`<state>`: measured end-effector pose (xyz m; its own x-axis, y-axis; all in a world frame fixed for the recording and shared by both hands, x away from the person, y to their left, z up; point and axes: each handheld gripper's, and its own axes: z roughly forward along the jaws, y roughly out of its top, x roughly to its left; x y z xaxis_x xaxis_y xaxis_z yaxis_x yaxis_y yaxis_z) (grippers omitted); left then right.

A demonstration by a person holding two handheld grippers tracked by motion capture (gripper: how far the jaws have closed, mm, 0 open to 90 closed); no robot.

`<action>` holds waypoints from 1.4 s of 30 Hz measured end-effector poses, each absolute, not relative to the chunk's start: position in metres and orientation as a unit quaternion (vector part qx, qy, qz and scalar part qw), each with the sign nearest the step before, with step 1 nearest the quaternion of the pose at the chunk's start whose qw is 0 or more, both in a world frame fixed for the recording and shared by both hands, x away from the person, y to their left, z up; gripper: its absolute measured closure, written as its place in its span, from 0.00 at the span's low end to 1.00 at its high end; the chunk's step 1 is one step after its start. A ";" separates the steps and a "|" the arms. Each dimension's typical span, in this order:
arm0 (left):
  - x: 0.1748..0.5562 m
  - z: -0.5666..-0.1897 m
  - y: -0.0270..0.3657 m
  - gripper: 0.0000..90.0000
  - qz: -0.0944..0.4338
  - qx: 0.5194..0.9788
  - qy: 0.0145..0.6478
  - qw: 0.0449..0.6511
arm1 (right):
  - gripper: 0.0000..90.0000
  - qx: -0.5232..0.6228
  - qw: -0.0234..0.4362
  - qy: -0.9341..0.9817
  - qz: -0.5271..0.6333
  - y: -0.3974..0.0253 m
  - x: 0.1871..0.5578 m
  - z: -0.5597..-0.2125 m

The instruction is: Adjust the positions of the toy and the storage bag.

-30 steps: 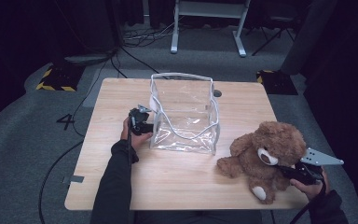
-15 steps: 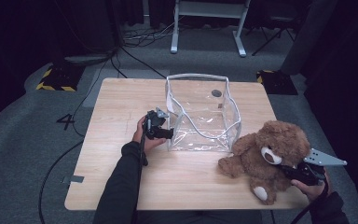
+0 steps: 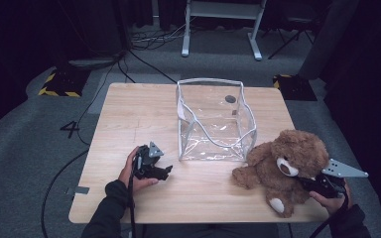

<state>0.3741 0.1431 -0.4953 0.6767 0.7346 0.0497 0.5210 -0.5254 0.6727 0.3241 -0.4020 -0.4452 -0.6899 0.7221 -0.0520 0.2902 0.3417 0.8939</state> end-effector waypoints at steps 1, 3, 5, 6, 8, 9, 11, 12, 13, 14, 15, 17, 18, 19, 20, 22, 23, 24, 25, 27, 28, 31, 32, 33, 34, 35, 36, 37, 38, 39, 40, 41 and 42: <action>0.371 -0.496 0.145 0.18 0.165 0.861 0.360 0.318 | 0.63 0.321 0.227 0.787 0.475 -0.402 0.324 -0.445; 0.365 -0.500 0.147 0.18 0.166 0.862 0.359 0.316 | 0.63 0.320 0.227 0.788 0.475 -0.402 0.324 -0.445; 0.358 -0.505 0.148 0.18 0.175 0.861 0.365 0.308 | 0.63 0.320 0.227 0.787 0.476 -0.402 0.324 -0.445; 0.352 -0.508 0.150 0.19 0.180 0.859 0.366 0.309 | 0.62 0.320 0.227 0.787 0.476 -0.402 0.324 -0.446; 0.349 -0.510 0.154 0.18 0.173 0.855 0.374 0.316 | 0.62 0.322 0.224 0.786 0.478 -0.403 0.324 -0.446; 0.348 -0.511 0.156 0.18 0.171 0.851 0.381 0.320 | 0.62 0.322 0.223 0.786 0.479 -0.403 0.324 -0.446; 0.346 -0.514 0.161 0.18 0.157 0.840 0.396 0.336 | 0.62 0.323 0.220 0.785 0.481 -0.404 0.325 -0.446; 0.345 -0.514 0.164 0.18 0.152 0.839 0.399 0.337 | 0.62 0.322 0.220 0.784 0.482 -0.404 0.326 -0.446; 0.343 -0.515 0.165 0.18 0.150 0.837 0.403 0.340 | 0.62 0.322 0.219 0.784 0.482 -0.404 0.326 -0.447; 0.342 -0.515 0.167 0.18 0.151 0.836 0.405 0.338 | 0.62 0.322 0.220 0.785 0.482 -0.404 0.326 -0.446; 0.341 -0.515 0.167 0.18 0.155 0.834 0.408 0.338 | 0.62 0.321 0.220 0.785 0.482 -0.404 0.326 -0.446; 0.339 -0.515 0.168 0.18 0.154 0.834 0.409 0.337 | 0.63 0.320 0.221 0.785 0.483 -0.404 0.326 -0.447; 0.339 -0.515 0.169 0.18 0.156 0.834 0.408 0.337 | 0.63 0.321 0.220 0.784 0.483 -0.404 0.326 -0.447; 0.339 -0.515 0.170 0.18 0.156 0.834 0.408 0.338 | 0.64 0.320 0.221 0.784 0.484 -0.404 0.326 -0.447; 0.339 -0.515 0.170 0.18 0.155 0.834 0.407 0.340 | 0.64 0.321 0.221 0.784 0.483 -0.404 0.325 -0.447; 0.340 -0.515 0.171 0.18 0.153 0.837 0.402 0.339 | 0.66 0.321 0.224 0.783 0.483 -0.404 0.324 -0.447; 0.341 -0.515 0.171 0.18 0.147 0.837 0.401 0.342 | 0.66 0.322 0.226 0.782 0.483 -0.403 0.323 -0.447; 0.341 -0.515 0.171 0.18 0.147 0.837 0.401 0.342 | 0.66 0.322 0.226 0.782 0.483 -0.403 0.323 -0.447; 0.342 -0.515 0.172 0.18 0.145 0.840 0.396 0.342 | 0.67 0.324 0.228 0.781 0.483 -0.404 0.322 -0.447; 0.343 -0.515 0.173 0.17 0.147 0.841 0.393 0.342 | 0.68 0.324 0.230 0.779 0.485 -0.404 0.322 -0.447; 0.343 -0.515 0.173 0.17 0.147 0.841 0.392 0.342 | 0.68 0.325 0.230 0.778 0.485 -0.404 0.321 -0.447; 0.344 -0.515 0.173 0.17 0.150 0.843 0.386 0.343 | 0.69 0.325 0.232 0.776 0.487 -0.404 0.321 -0.448; 0.344 -0.515 0.173 0.17 0.149 0.843 0.385 0.344 | 0.69 0.326 0.232 0.776 0.487 -0.404 0.320 -0.448; 0.344 -0.515 0.173 0.17 0.148 0.844 0.385 0.343 | 0.69 0.328 0.231 0.774 0.489 -0.404 0.320 -0.448; 0.344 -0.515 0.173 0.17 0.148 0.844 0.385 0.343 | 0.69 0.330 0.229 0.773 0.491 -0.404 0.320 -0.449; 0.344 -0.515 0.173 0.17 0.147 0.843 0.386 0.343 | 0.69 0.336 0.227 0.770 0.493 -0.405 0.320 -0.450; 0.344 -0.515 0.173 0.17 0.146 0.844 0.386 0.343 | 0.69 0.338 0.229 0.769 0.493 -0.404 0.320 -0.451; 0.344 -0.515 0.173 0.17 0.146 0.844 0.386 0.343 | 0.69 0.338 0.230 0.768 0.493 -0.404 0.320 -0.451; 0.344 -0.515 0.173 0.17 0.146 0.844 0.386 0.343 | 0.69 0.338 0.230 0.768 0.493 -0.404 0.320 -0.451; 0.344 -0.515 0.173 0.17 0.147 0.844 0.386 0.343 | 0.70 0.337 0.231 0.768 0.493 -0.404 0.320 -0.451; 0.344 -0.515 0.173 0.17 0.145 0.844 0.386 0.343 | 0.70 0.336 0.233 0.769 0.492 -0.403 0.320 -0.451; 0.344 -0.515 0.173 0.17 0.146 0.844 0.386 0.343 | 0.70 0.335 0.234 0.769 0.492 -0.403 0.320 -0.451; 0.345 -0.515 0.173 0.17 0.144 0.843 0.387 0.344 | 0.70 0.335 0.233 0.769 0.492 -0.403 0.320 -0.450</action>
